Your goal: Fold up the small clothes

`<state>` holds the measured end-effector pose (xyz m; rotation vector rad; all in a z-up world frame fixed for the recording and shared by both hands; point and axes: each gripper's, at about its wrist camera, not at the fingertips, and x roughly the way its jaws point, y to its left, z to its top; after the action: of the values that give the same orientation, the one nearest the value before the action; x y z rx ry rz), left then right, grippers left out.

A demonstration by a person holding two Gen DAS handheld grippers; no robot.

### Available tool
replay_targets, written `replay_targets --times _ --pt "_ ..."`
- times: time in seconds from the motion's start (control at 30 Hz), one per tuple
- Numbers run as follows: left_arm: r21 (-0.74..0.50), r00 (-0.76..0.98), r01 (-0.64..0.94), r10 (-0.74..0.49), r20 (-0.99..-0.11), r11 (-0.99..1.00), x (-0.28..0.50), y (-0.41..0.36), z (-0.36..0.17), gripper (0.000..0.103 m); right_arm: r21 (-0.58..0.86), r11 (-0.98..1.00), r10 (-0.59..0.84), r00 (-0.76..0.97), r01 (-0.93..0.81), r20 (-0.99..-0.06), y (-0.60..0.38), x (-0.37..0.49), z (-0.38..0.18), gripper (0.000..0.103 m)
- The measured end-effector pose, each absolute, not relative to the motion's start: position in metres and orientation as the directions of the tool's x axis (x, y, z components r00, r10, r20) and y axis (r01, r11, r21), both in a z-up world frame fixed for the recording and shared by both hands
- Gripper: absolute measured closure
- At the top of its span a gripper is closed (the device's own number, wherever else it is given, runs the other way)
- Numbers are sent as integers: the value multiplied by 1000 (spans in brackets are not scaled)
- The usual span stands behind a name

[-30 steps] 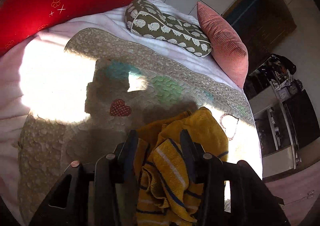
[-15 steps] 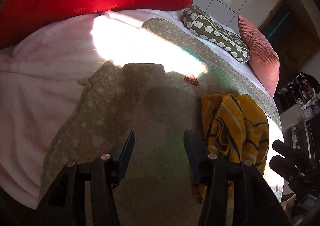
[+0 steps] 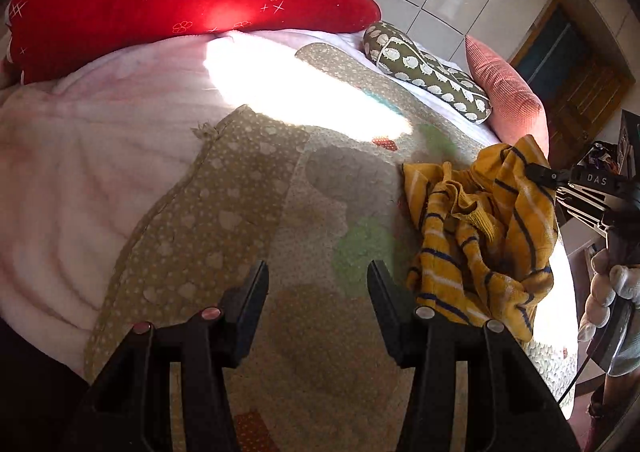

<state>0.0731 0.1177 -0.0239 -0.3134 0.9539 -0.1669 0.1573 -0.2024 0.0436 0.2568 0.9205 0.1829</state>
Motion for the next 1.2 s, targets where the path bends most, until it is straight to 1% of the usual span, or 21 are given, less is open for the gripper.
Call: replay_targets --times 0.03,0.1,0.17,0.2,0.23,0.27,0.33,0.4,0.47,0.53,0.6,0.67,0.73,0.87,0.93,1.0,1.03,1.07,1.1,1.13,1.2 --pt "-344 566 -2 -282 -775 939 73 117 -25 53 294 956 243 609 -17 -755 -212 156 47 94" --pt "-365 557 -8 -299 -775 931 72 116 -29 53 261 965 204 585 13 -785 -220 161 45 93" --pt "-373 554 -15 -303 -776 928 69 117 -30 53 175 985 143 528 11 -837 -216 168 35 85" --pt "-376 555 -18 -304 -774 926 67 118 -30 53 143 990 123 512 -1 -850 -213 169 32 81" --pt "-377 558 -20 -302 -773 926 64 120 -30 53 133 991 123 515 -17 -848 -210 169 32 79" --pt "-374 562 -22 -297 -772 927 61 122 -29 53 147 988 144 529 -36 -836 -207 167 37 78" --pt "-362 570 -28 -283 -771 932 57 125 -27 53 208 974 222 564 -90 -796 -198 159 49 67" --pt "-357 574 -34 -274 -771 933 54 129 -26 53 234 957 290 567 -171 -771 -179 153 59 61" --pt "-359 574 -39 -273 -772 933 52 131 -26 53 238 941 333 521 -242 -786 -160 150 61 61" --pt "-366 575 -38 -279 -769 930 49 133 -26 53 210 942 322 523 -262 -789 -149 148 62 61" --pt "-361 575 -35 -277 -770 932 46 135 -26 53 182 957 281 570 -224 -772 -154 144 66 61" --pt "-356 574 -27 -277 -771 934 44 135 -27 53 210 965 262 582 -158 -770 -171 141 66 61" --pt "-356 570 -15 -284 -771 934 41 135 -28 53 249 959 281 559 -135 -780 -186 135 61 60" --pt "-360 558 -8 -295 -776 933 40 130 -31 52 260 953 303 476 -155 -826 -188 123 42 60" --pt "-364 549 -6 -301 -780 931 40 126 -33 52 267 948 317 451 -172 -834 -179 121 33 56" --pt "-369 543 0 -310 -781 929 38 123 -34 52 269 946 322 405 -182 -856 -165 124 19 55" --pt "-368 542 1 -310 -781 930 36 122 -34 52 262 946 317 383 -191 -868 -158 126 11 59" --pt "-366 543 3 -309 -781 931 35 122 -34 52 260 946 315 356 -196 -880 -152 130 4 71" --pt "-364 544 3 -307 -781 931 34 122 -33 52 266 946 316 338 -188 -886 -150 135 -1 96" --pt "-363 545 3 -306 -780 932 33 122 -32 52 291 940 336 335 -178 -880 -149 139 -2 96" --pt "-363 548 1 -304 -779 932 32 124 -32 52 373 915 404 373 -157 -835 -152 146 7 96"
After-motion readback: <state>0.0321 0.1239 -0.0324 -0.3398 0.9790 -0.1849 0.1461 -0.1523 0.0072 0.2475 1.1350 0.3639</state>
